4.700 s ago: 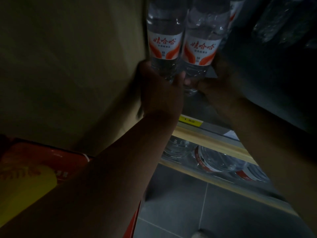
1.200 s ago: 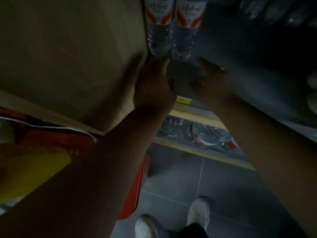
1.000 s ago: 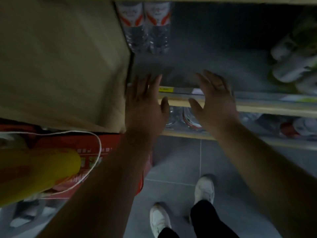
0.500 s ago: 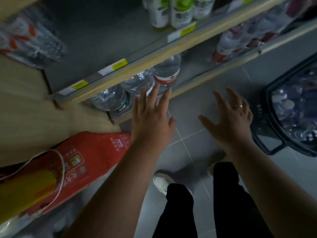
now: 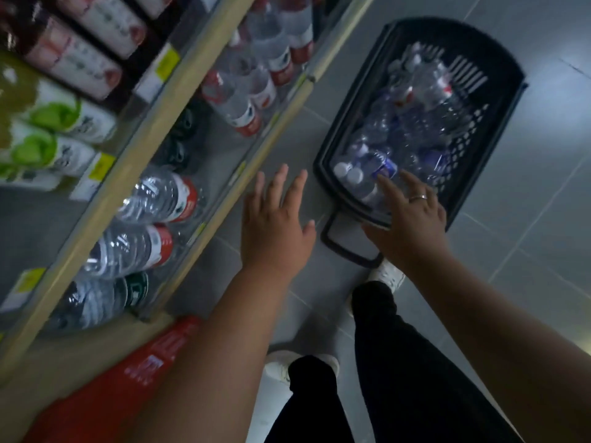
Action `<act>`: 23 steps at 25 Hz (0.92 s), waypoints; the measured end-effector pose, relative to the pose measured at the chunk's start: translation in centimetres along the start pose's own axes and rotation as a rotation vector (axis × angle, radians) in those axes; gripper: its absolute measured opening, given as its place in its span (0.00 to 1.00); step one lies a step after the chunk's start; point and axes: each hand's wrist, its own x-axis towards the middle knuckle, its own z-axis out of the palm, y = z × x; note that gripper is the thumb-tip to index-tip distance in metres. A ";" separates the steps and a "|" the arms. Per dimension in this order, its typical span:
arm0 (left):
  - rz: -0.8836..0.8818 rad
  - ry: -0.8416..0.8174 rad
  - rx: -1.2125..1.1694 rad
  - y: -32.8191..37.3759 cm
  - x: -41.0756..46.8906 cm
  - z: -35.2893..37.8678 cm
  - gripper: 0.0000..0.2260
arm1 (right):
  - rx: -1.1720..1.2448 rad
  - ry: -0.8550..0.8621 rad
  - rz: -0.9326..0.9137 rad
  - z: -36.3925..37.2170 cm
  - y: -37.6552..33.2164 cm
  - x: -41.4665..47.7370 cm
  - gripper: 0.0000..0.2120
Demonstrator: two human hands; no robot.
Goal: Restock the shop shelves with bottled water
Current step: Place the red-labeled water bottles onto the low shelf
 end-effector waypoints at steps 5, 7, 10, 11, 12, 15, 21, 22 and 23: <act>0.072 -0.146 0.034 7.3 6.8 1.6 0.33 | 0.042 -0.053 0.054 -3.7 5.8 3.5 0.40; 0.096 -0.194 0.058 9.2 9.3 2.8 0.33 | 0.046 -0.037 0.056 -4.1 7.5 4.9 0.40; 0.114 -0.259 0.100 11.0 12.5 4.4 0.34 | 0.070 -0.038 0.100 -4.3 9.7 7.4 0.41; 0.114 -0.274 0.113 11.2 13.4 4.8 0.34 | 0.084 -0.035 0.117 -4.1 10.3 8.2 0.41; 0.112 -0.286 0.123 11.3 14.2 5.2 0.34 | 0.094 -0.033 0.131 -4.0 10.8 8.8 0.41; 0.142 -0.339 0.160 11.8 17.7 6.4 0.35 | 0.123 -0.013 0.177 -3.3 12.3 11.3 0.42; 0.179 -0.446 0.088 14.4 26.5 11.3 0.37 | 0.169 0.001 0.246 -2.5 15.9 19.7 0.45; 0.189 -0.452 0.076 14.7 28.1 12.1 0.37 | 0.172 0.011 0.266 -2.4 16.4 21.5 0.45; 0.189 -0.459 0.062 14.7 29.7 13.1 0.37 | 0.171 0.015 0.278 -2.1 16.6 23.4 0.46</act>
